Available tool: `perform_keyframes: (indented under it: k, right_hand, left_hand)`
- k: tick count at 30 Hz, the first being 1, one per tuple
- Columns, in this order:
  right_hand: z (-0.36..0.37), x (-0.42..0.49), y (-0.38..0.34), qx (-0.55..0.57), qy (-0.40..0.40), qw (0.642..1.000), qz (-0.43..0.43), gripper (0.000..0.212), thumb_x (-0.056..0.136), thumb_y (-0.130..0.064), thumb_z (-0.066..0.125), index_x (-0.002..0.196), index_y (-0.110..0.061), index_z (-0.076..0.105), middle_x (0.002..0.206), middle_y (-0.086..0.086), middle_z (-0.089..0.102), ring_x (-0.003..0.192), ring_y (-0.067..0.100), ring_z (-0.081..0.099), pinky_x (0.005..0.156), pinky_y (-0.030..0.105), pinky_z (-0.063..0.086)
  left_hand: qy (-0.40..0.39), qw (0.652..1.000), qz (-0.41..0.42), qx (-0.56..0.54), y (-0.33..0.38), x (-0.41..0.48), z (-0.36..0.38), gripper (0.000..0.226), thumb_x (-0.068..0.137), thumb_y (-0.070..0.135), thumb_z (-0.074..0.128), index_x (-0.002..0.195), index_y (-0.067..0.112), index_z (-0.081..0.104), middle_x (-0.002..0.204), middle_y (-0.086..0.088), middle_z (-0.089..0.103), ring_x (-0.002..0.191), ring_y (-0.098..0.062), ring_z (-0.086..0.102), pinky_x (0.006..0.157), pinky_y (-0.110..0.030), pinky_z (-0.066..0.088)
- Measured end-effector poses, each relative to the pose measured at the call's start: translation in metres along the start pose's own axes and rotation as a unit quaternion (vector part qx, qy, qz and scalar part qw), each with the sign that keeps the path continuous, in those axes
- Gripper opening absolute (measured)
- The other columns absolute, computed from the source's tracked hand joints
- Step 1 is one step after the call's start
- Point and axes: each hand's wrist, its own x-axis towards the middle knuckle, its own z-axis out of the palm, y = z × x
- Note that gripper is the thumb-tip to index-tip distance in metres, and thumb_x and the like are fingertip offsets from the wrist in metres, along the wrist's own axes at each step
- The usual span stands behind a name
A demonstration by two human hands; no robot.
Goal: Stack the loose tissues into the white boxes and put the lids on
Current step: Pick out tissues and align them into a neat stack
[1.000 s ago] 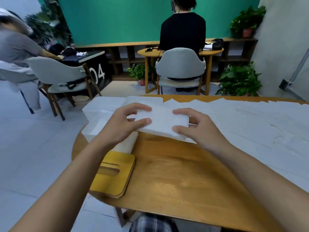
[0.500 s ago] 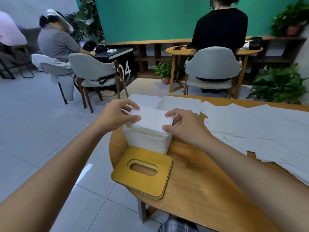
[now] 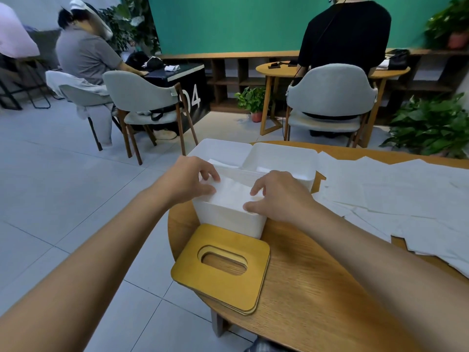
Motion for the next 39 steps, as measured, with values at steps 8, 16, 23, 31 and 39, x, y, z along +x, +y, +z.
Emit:
perform_keyframes:
  k: [8, 16, 23, 31, 39]
  right_hand:
    - [0.001, -0.017, 0.009, 0.055, 0.056, 0.995, -0.054, 0.051, 0.092, -0.047, 0.072, 0.138, -0.029, 0.062, 0.127, -0.008, 0.056, 0.117, 0.014, 0.054, 0.092, 0.035, 0.049]
    - [-0.019, -0.059, 0.039, 0.116, 0.101, 0.985, -0.081, 0.057, 0.093, -0.043, 0.073, 0.146, -0.034, 0.055, 0.132, -0.014, 0.055, 0.117, 0.007, 0.05, 0.096, 0.033, 0.048]
    - [-0.046, -0.091, 0.076, 0.121, 0.115, 0.984, -0.056, 0.072, 0.09, -0.049, 0.075, 0.154, -0.036, 0.044, 0.154, -0.017, 0.046, 0.141, 0.008, 0.04, 0.106, 0.023, 0.032]
    - [-0.075, -0.134, 0.132, 0.097, 0.099, 0.99, -0.003, 0.079, 0.092, -0.053, 0.072, 0.16, -0.04, 0.033, 0.167, -0.018, 0.031, 0.152, 0.008, 0.029, 0.118, 0.028, 0.028]
    - [-0.096, -0.165, 0.208, 0.065, 0.073, 0.992, 0.082, 0.077, 0.094, -0.053, 0.07, 0.16, -0.043, 0.03, 0.171, -0.018, 0.021, 0.157, 0.01, 0.02, 0.126, 0.035, 0.022]
  left_hand:
    - [-0.028, 0.998, 0.021, 0.059, 0.002, 0.0, 0.007, 0.027, 0.091, 0.035, 0.079, 0.119, 0.033, 0.077, 0.126, 0.004, 0.063, 0.109, -0.015, 0.053, 0.097, -0.039, 0.052]
    - [-0.073, 0.991, 0.012, 0.113, 0.027, 0.003, 0.005, 0.026, 0.096, 0.038, 0.074, 0.119, 0.027, 0.078, 0.126, 0.007, 0.073, 0.108, -0.014, 0.06, 0.097, -0.036, 0.053]
    - [-0.031, 0.993, 0.114, 0.006, 0.102, -0.008, -0.004, 0.077, 0.089, 0.076, 0.052, 0.154, 0.036, 0.049, 0.163, 0.01, 0.043, 0.151, -0.015, 0.036, 0.122, -0.039, 0.03]
    - [-0.066, 0.983, 0.161, -0.066, 0.191, 0.001, 0.032, 0.09, 0.084, 0.084, 0.047, 0.163, 0.046, 0.026, 0.172, 0.021, 0.016, 0.158, -0.009, 0.019, 0.126, -0.041, 0.024]
    - [-0.12, 0.975, 0.166, -0.087, 0.256, 0.025, 0.103, 0.09, 0.085, 0.087, 0.04, 0.163, 0.05, 0.017, 0.174, 0.021, 0.009, 0.16, -0.012, 0.016, 0.128, -0.049, 0.026]
